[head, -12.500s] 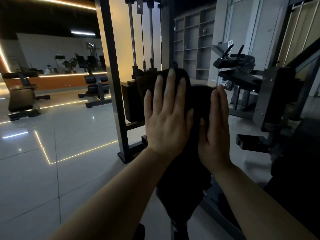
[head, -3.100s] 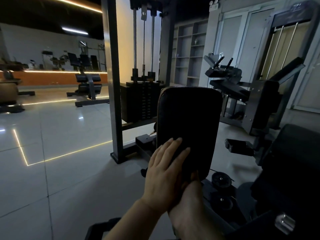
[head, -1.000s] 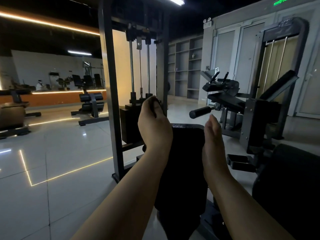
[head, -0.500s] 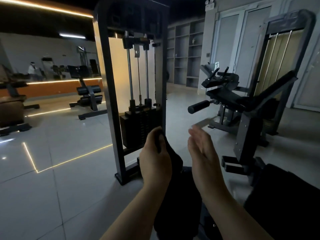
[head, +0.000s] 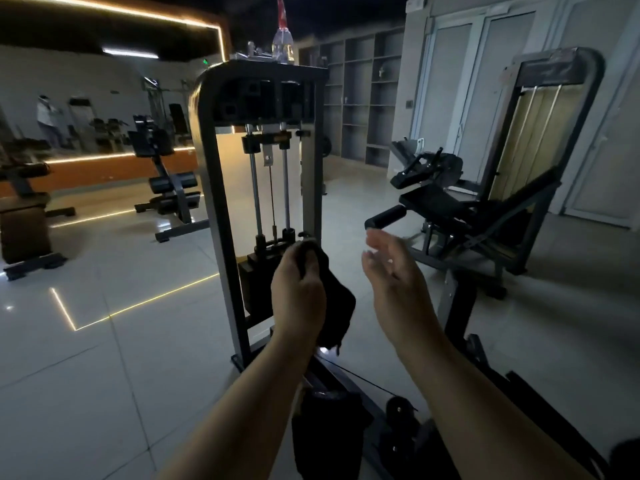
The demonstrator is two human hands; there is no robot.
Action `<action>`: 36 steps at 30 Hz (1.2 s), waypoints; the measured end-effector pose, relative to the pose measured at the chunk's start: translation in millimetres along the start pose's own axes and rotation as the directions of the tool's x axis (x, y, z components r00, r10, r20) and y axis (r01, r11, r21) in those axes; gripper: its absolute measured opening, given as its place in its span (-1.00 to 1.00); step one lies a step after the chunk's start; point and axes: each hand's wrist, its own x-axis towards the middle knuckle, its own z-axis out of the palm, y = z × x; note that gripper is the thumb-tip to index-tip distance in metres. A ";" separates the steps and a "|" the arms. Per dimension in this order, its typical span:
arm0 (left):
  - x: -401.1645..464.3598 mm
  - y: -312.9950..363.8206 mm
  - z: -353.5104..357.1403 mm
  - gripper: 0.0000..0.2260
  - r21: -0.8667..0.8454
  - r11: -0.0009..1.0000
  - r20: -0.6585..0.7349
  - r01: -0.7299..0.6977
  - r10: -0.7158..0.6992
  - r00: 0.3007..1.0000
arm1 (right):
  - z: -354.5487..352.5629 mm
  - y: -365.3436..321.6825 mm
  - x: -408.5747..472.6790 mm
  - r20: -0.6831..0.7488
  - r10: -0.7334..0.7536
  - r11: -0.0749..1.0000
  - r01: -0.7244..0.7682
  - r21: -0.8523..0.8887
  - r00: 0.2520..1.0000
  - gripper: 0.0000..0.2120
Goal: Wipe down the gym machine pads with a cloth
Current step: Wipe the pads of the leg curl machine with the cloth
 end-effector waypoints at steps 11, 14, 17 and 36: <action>-22.5 151.9 -1.9 -0.78 -0.109 0.987 0.156 -0.117 0.133 0.979 | -69.6 -148.8 -20.8 -0.133 -0.090 0.995 0.085 -0.046 0.987 -0.69; -30.2 160.0 -9.6 -0.78 -0.145 0.984 0.204 -0.104 0.132 0.970 | -77.0 -164.0 -37.5 -0.186 -0.087 0.996 0.079 -0.051 0.979 -0.69; -36.0 166.2 -13.1 -0.78 -0.170 0.978 0.239 -0.117 0.157 0.958 | -83.4 -177.5 -52.8 -0.231 -0.067 0.996 0.053 -0.069 0.971 -0.69; -220.1 254.6 154.6 -0.84 -0.460 0.888 0.611 -0.020 0.332 0.719 | -309.3 -186.8 -197.3 -0.692 -0.113 0.972 -0.067 -0.227 0.713 -0.76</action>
